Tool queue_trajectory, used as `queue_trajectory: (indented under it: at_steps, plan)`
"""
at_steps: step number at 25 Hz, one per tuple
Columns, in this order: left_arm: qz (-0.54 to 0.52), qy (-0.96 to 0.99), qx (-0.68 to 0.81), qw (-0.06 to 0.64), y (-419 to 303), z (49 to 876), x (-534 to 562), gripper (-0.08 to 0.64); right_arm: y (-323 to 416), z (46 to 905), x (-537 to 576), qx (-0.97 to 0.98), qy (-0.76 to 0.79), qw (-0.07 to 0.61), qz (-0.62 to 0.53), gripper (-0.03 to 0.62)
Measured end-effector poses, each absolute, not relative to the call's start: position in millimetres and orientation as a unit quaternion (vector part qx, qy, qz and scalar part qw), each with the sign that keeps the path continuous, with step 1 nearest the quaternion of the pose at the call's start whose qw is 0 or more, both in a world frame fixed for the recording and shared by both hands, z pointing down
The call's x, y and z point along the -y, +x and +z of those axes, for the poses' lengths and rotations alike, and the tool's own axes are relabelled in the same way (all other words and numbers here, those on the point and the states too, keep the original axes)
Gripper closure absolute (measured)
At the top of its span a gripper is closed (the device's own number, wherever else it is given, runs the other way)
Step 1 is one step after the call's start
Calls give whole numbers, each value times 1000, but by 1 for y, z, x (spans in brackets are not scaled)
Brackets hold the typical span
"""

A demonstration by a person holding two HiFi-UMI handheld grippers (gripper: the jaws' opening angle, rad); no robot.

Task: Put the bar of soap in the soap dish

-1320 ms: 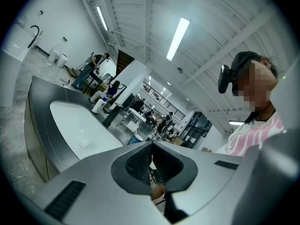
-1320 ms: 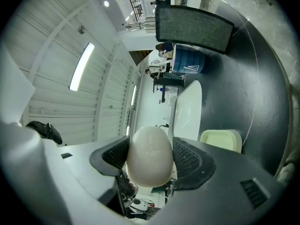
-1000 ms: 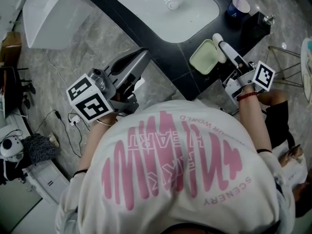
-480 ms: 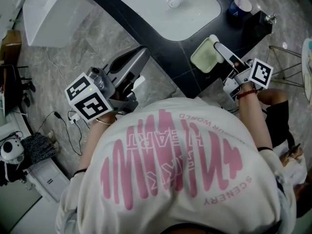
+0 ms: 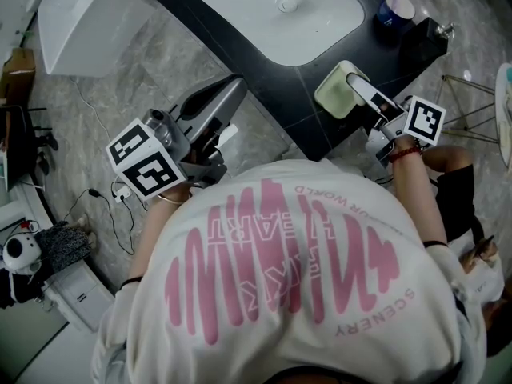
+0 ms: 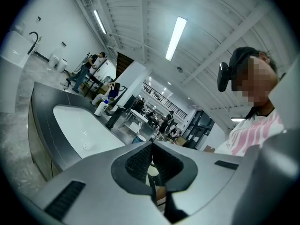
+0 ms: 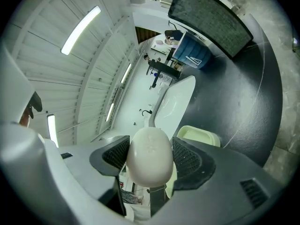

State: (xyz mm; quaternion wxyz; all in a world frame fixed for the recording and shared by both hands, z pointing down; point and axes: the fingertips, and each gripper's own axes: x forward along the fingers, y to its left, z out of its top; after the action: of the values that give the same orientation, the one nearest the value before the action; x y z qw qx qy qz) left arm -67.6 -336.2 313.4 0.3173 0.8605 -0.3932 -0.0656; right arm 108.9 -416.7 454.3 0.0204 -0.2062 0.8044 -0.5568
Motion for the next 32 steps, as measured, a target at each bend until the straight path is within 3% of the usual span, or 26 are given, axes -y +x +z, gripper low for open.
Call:
queue_trajectory:
  at_steps: [17, 26, 32]
  plan:
    - [-57, 860, 398, 315, -72, 315, 334, 549, 101, 465, 410, -839, -239, -79, -482, 296]
    - [-54, 859, 401, 314, -76, 318, 333, 551, 99, 487, 398, -871, -243, -205, -375, 296]
    - [-55, 856, 403, 319, -79, 319, 334, 549, 97, 493, 395, -877, -240, -240, -339, 296]
